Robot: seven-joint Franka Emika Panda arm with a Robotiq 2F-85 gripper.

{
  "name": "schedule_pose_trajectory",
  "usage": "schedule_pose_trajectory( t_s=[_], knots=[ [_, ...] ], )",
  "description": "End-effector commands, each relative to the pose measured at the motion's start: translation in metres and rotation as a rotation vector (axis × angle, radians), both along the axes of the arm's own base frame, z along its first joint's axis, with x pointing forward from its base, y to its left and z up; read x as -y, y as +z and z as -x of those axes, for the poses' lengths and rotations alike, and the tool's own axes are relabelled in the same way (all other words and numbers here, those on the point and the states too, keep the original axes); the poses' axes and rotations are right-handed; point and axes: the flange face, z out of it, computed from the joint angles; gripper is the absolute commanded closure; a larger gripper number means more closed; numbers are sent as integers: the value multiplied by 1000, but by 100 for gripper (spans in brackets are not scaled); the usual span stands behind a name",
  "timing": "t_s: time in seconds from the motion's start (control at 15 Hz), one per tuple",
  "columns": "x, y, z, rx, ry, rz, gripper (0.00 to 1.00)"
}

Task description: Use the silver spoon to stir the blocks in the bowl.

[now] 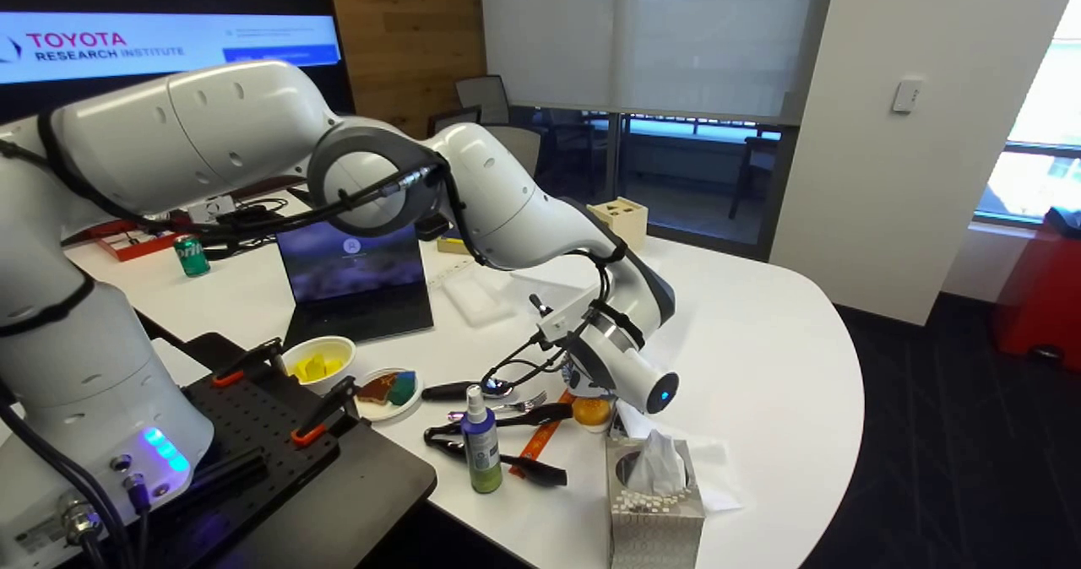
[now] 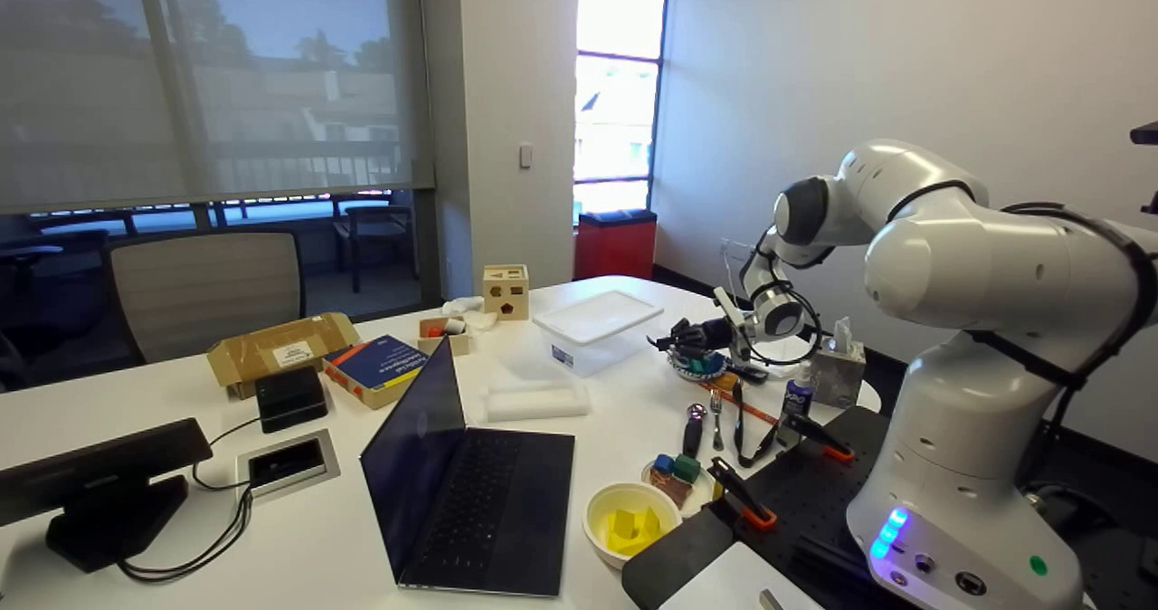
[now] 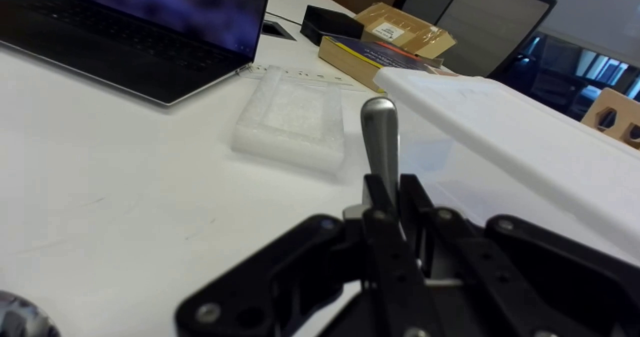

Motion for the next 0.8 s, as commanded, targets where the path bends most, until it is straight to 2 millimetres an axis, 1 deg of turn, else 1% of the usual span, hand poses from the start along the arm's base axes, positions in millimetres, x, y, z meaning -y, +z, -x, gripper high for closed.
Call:
schedule_pose_trajectory(
  t_s=[0.0,0.4,0.6,0.73],
  knots=[
    [12,-3,-3,-24,-38,-26,97],
    [38,-5,11,-53,-78,-9,97],
    [51,1,14,-56,-85,33,97],
    [58,9,9,-54,-83,78,97]
  ],
)
